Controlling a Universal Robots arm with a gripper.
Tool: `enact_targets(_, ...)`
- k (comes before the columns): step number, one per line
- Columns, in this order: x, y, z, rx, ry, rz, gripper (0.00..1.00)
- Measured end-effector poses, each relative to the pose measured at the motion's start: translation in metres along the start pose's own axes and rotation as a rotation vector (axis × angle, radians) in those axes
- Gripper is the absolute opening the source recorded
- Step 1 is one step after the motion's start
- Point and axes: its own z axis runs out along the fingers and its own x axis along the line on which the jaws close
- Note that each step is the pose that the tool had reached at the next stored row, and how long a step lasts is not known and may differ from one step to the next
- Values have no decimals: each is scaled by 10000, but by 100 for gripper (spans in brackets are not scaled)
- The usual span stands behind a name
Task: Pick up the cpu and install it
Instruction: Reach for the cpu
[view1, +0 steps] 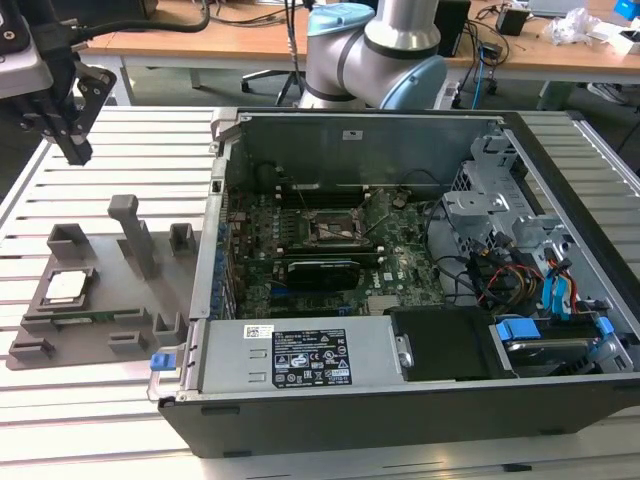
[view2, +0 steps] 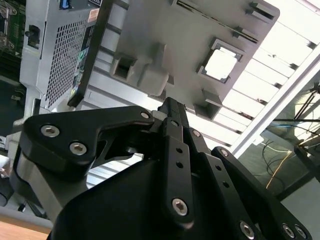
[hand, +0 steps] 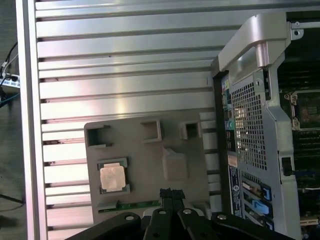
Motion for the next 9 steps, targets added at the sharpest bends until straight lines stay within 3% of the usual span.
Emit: enact_targets(9,187,-14,-5,0,0,0,11)
